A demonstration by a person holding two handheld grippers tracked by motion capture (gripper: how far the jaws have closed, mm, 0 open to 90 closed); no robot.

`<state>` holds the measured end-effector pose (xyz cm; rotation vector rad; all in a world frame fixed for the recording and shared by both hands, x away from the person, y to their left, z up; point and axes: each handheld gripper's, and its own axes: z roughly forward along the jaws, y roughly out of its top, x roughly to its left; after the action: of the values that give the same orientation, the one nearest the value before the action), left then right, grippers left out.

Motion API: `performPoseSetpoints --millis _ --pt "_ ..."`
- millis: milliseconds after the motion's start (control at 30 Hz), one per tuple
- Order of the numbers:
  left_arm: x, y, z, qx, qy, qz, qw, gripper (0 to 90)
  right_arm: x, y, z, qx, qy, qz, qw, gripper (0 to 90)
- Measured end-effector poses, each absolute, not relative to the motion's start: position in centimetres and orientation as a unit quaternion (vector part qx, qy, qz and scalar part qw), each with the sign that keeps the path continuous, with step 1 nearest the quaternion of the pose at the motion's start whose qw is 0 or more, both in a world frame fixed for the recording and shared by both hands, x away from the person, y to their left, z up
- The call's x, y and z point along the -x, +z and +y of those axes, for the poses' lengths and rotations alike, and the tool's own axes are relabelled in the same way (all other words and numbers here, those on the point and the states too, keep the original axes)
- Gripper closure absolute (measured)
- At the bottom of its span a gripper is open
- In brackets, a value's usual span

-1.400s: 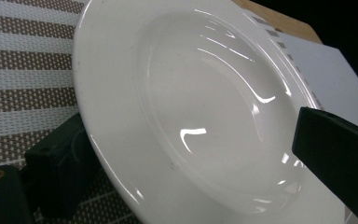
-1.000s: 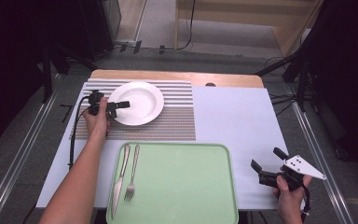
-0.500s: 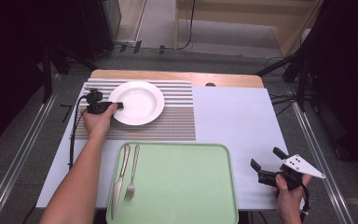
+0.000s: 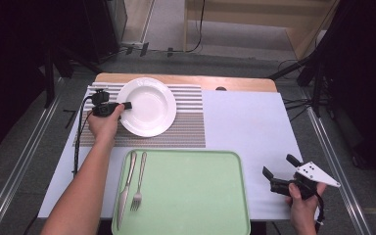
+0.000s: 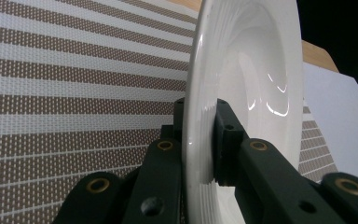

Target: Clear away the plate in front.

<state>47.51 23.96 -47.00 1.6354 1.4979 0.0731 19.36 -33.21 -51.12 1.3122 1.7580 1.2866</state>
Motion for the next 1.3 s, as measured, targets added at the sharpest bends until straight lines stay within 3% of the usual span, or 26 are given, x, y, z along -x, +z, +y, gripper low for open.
performPoseSetpoints --millis 133,467,1300 --pt "-47.7 -47.4 24.5 -0.649 0.003 0.616 0.447 82.1 -19.4 -51.1 -33.2 -0.494 0.483 0.66 0.294 0.0" --pt "-46.8 -45.3 25.3 -0.629 -0.007 0.601 0.494 82.1 -19.4 -51.1 -33.2 -0.493 0.482 0.66 0.298 0.0" --pt "-42.2 -44.8 22.1 -0.679 -0.056 0.524 0.511 82.0 -19.3 -50.9 -32.8 -0.487 0.483 0.662 0.303 0.0"
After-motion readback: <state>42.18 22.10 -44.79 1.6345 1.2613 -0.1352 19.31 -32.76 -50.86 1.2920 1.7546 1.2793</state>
